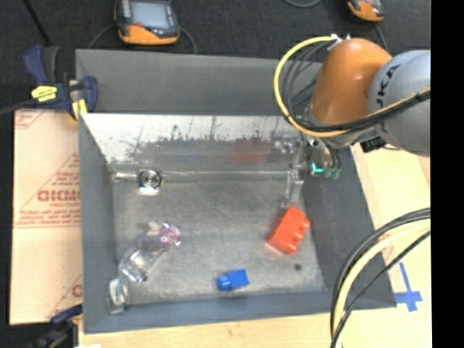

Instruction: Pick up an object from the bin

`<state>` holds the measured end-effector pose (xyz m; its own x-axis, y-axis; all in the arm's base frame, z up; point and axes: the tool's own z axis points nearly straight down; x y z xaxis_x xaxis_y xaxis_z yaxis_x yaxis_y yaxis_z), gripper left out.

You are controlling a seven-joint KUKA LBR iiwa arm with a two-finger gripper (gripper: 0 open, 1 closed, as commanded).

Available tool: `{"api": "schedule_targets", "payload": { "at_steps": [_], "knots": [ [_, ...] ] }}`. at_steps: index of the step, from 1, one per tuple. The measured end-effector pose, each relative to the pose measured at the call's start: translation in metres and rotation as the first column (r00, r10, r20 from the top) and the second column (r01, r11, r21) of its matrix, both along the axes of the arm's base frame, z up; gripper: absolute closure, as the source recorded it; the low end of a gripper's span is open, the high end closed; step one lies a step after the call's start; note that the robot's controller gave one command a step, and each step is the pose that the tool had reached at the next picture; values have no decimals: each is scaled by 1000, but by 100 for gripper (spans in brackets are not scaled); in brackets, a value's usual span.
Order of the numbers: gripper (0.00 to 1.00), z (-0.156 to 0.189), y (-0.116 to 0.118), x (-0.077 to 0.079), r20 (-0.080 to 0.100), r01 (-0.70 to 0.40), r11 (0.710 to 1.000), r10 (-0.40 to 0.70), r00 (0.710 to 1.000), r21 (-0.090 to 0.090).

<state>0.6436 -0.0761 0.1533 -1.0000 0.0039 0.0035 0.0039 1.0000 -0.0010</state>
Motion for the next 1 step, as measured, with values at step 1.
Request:
{"api": "schedule_targets", "payload": {
  "at_steps": [1],
  "knots": [
    [0, -64, -23, -65, 2, -337, 942, 337, 942, 0]
  ]
}}
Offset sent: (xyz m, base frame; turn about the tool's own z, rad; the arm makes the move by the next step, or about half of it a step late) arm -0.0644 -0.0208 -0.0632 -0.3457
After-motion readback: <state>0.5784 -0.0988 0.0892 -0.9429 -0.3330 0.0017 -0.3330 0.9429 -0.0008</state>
